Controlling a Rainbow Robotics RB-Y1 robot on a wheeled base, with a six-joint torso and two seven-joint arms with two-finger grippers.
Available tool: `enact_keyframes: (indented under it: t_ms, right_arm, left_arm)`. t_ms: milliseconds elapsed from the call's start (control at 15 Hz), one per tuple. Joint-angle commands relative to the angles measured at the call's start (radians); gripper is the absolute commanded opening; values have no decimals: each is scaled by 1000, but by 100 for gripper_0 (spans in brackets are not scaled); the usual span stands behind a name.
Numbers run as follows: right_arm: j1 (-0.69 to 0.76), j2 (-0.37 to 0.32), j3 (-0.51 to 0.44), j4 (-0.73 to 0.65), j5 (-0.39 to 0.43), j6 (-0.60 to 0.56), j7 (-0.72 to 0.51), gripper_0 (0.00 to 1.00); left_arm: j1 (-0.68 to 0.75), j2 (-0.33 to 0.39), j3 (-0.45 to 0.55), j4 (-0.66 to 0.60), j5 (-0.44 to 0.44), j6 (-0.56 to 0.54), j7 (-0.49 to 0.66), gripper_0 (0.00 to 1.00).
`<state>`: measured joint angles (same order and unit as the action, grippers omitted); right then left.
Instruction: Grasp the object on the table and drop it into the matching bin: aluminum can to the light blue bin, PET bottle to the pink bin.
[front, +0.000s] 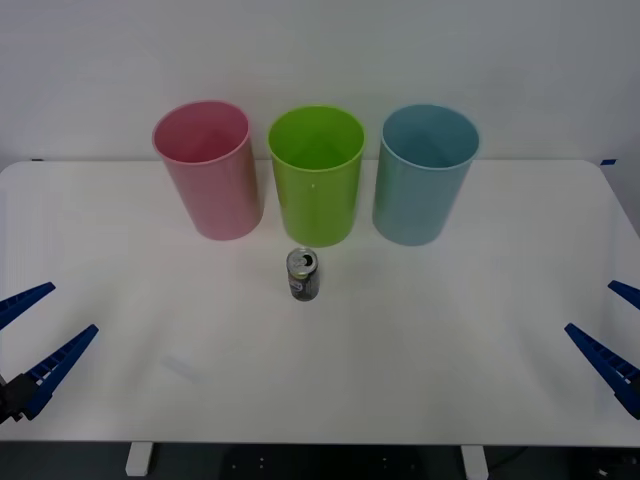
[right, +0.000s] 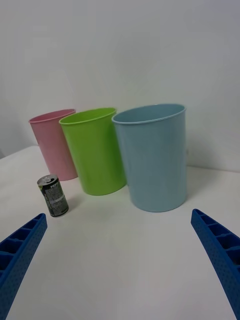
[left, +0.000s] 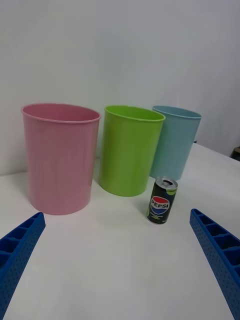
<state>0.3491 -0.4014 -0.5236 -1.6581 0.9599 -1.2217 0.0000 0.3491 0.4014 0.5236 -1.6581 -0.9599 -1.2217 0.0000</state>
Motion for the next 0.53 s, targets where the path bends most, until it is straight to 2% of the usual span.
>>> enact_keyframes:
  t_ms: [67, 133, 533]
  right_arm:
    - [0, 0, 0, 0, 0, 0, 0, 100]
    - [25, 24, 4, 12, 10, -1, 3, 100]
    - [39, 23, 30, -12, 11, 22, 8, 100]
  left_arm:
    - [0, 0, 0, 0, 0, 0, 0, 100]
    - [0, 0, 0, 0, 0, 0, 0, 100]
    - [0, 0, 0, 0, 0, 0, 0, 100]
